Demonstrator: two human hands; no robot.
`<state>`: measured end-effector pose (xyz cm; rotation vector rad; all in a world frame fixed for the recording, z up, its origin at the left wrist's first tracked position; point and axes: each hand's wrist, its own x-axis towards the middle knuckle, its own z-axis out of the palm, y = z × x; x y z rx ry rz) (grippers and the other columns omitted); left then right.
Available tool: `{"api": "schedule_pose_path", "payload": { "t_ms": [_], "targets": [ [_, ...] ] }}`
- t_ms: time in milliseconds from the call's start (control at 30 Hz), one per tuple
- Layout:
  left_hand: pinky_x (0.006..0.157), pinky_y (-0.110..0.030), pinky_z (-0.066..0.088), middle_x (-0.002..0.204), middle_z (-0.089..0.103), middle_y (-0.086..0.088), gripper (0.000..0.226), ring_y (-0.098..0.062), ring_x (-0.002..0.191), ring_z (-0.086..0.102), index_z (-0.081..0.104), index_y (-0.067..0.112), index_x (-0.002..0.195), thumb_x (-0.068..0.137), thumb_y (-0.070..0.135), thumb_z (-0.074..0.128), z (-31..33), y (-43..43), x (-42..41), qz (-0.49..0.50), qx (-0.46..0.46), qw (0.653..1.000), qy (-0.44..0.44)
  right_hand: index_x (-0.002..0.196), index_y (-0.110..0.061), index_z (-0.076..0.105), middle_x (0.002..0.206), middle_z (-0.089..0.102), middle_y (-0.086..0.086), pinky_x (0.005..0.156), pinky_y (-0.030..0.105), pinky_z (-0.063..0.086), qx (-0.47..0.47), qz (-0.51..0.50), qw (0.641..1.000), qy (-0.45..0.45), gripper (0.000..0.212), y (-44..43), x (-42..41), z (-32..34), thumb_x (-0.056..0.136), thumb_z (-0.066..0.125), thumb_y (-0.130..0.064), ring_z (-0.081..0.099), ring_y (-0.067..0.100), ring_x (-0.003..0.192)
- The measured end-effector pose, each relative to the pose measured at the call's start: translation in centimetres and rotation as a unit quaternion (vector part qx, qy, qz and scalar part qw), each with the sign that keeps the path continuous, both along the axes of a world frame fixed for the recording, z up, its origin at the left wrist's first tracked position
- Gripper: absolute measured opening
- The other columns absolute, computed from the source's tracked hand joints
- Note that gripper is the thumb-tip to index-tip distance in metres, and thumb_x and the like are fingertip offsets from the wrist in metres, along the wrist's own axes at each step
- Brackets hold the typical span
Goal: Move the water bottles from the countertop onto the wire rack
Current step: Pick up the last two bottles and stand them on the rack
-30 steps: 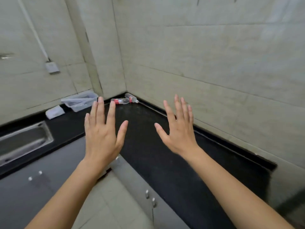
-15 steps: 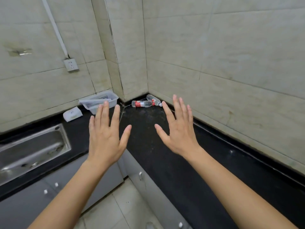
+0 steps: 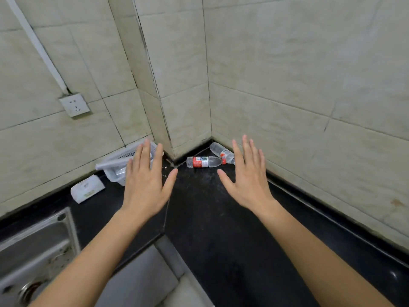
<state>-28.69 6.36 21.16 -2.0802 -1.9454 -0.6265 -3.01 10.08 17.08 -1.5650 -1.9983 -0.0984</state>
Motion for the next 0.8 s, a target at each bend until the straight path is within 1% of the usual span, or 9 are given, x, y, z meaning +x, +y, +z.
{"api": "schedule_pose_path", "payload": {
  "t_ms": [67, 133, 233, 300, 433, 500, 567, 633, 800],
  "targets": [
    [0.124, -0.056, 0.017, 0.169, 0.011, -0.019, 0.072, -0.034, 0.157, 0.008, 0.026, 0.012, 0.159, 0.101, 0.05, 0.046, -1.2, 3.8, -1.6, -0.004, -0.018, 1.0, -0.004, 0.164, -0.015, 0.01, 0.172, 0.0, 0.015, 0.127, 0.051, 0.002, -0.015, -0.005, 1.0, -0.01, 0.083, 3.1, -1.1, -1.1, 0.101, 0.046, -0.055, -0.002, 0.031, 0.159],
    [0.124, -0.057, 0.018, 0.168, 0.011, -0.02, 0.072, -0.036, 0.157, 0.009, 0.027, 0.01, 0.159, 0.101, 0.049, 0.046, -2.7, 7.7, -3.0, -0.008, -0.046, 0.999, -0.009, 0.164, -0.015, 0.013, 0.172, 0.003, 0.014, 0.126, 0.049, 0.001, -0.029, -0.012, 0.999, -0.017, 0.083, 6.0, -2.2, -2.5, 0.1, 0.048, -0.054, 0.001, 0.031, 0.159],
    [0.123, -0.058, 0.02, 0.168, 0.013, -0.021, 0.072, -0.036, 0.156, 0.011, 0.026, 0.01, 0.159, 0.101, 0.05, 0.044, -5.3, 13.7, -4.5, -0.031, -0.079, 0.996, 0.003, 0.163, -0.014, 0.018, 0.171, 0.008, 0.015, 0.126, 0.048, 0.004, -0.067, -0.035, 0.996, -0.039, 0.083, 10.0, -3.2, -4.9, 0.099, 0.052, -0.053, 0.005, 0.033, 0.159],
    [0.122, -0.059, 0.023, 0.167, 0.018, -0.022, 0.072, -0.038, 0.155, 0.016, 0.029, 0.009, 0.157, 0.101, 0.05, 0.045, -7.2, 18.3, -5.2, -0.058, -0.099, 0.993, 0.013, 0.163, -0.014, 0.016, 0.171, 0.007, 0.015, 0.127, 0.049, 0.005, -0.109, -0.065, 0.991, -0.053, 0.083, 13.1, -3.7, -7.0, 0.099, 0.053, -0.051, 0.004, 0.033, 0.159],
    [0.119, -0.059, 0.028, 0.164, 0.025, -0.021, 0.072, -0.038, 0.153, 0.022, 0.029, 0.008, 0.156, 0.1, 0.049, 0.047, -11.8, 28.0, -6.1, -0.112, -0.175, 0.978, 0.023, 0.164, -0.013, 0.009, 0.172, 0.0, 0.015, 0.128, 0.05, 0.004, -0.225, -0.161, 0.959, -0.066, 0.085, 19.0, -4.1, -11.5, 0.1, 0.049, -0.052, -0.002, 0.033, 0.159],
    [0.117, -0.059, 0.032, 0.161, 0.031, -0.022, 0.071, -0.04, 0.151, 0.027, 0.033, 0.007, 0.155, 0.1, 0.047, 0.05, -14.3, 32.0, -5.9, -0.145, -0.202, 0.968, 0.03, 0.163, -0.015, 0.008, 0.172, 0.001, 0.015, 0.127, 0.05, 0.003, -0.262, -0.2, 0.942, -0.06, 0.085, 21.3, -3.9, -13.6, 0.099, 0.05, -0.051, -0.002, 0.033, 0.159],
    [0.118, -0.058, 0.031, 0.161, 0.032, -0.023, 0.07, -0.04, 0.15, 0.029, 0.036, 0.007, 0.154, 0.099, 0.047, 0.052, -16.8, 35.5, -5.3, -0.172, -0.231, 0.957, 0.037, 0.163, -0.015, 0.008, 0.172, 0.004, 0.014, 0.127, 0.049, 0.003, -0.291, -0.233, 0.927, -0.047, 0.085, 23.0, -3.9, -15.7, 0.099, 0.051, -0.05, -0.001, 0.033, 0.159],
    [0.12, -0.056, 0.027, 0.163, 0.029, -0.023, 0.07, -0.039, 0.15, 0.028, 0.035, 0.008, 0.155, 0.1, 0.048, 0.051, -19.3, 38.6, -4.5, -0.195, -0.259, 0.945, 0.043, 0.163, -0.014, 0.007, 0.172, 0.004, 0.013, 0.126, 0.049, 0.004, -0.324, -0.258, 0.909, -0.035, 0.086, 24.4, -4.1, -17.7, 0.099, 0.052, -0.049, 0.0, 0.033, 0.159],
    [0.119, -0.058, 0.027, 0.164, 0.028, -0.018, 0.067, -0.035, 0.153, 0.024, 0.033, 0.01, 0.156, 0.102, 0.049, 0.043, -25.4, 45.2, -2.0, -0.246, -0.292, 0.923, 0.052, 0.164, -0.011, 0.007, 0.171, 0.006, 0.014, 0.127, 0.048, 0.017, -0.389, -0.278, 0.878, 0.03, 0.083, 28.8, -3.9, -21.9, 0.101, 0.054, -0.04, 0.006, 0.032, 0.158]
  ]
}}
